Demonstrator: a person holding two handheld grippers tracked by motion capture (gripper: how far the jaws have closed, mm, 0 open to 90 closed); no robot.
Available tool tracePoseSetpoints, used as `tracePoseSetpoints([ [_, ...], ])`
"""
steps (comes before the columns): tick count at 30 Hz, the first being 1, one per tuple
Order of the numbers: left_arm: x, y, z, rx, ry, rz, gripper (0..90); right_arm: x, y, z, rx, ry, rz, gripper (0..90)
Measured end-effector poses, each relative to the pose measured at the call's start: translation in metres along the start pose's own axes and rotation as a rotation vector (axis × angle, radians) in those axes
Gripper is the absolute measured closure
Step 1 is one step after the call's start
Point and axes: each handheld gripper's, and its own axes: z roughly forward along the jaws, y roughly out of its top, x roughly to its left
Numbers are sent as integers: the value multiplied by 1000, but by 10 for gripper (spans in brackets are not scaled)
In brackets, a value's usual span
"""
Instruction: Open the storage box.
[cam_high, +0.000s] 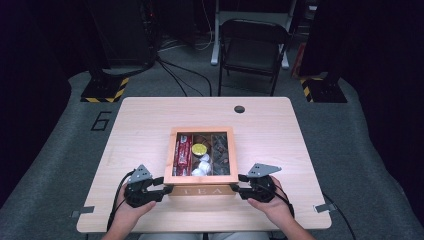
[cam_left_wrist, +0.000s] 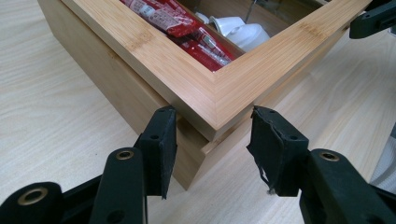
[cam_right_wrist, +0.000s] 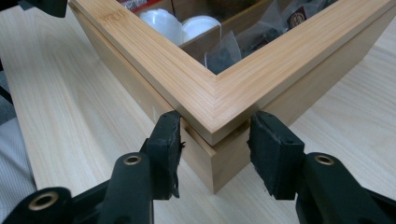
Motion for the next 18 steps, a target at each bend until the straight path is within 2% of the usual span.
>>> tracePoseSetpoints([
  [5, 0, 2, -2, -3, 4, 0, 508, -1, 2, 0, -2, 8, 8, 538],
  [9, -1, 6, -4, -8, 2, -5, 507, -2, 6, -3, -12, 24, 38, 537],
  [18, -1, 18, -13, -33, -11, -37, 506, -2, 18, -11, -30, 21, 59, 537],
])
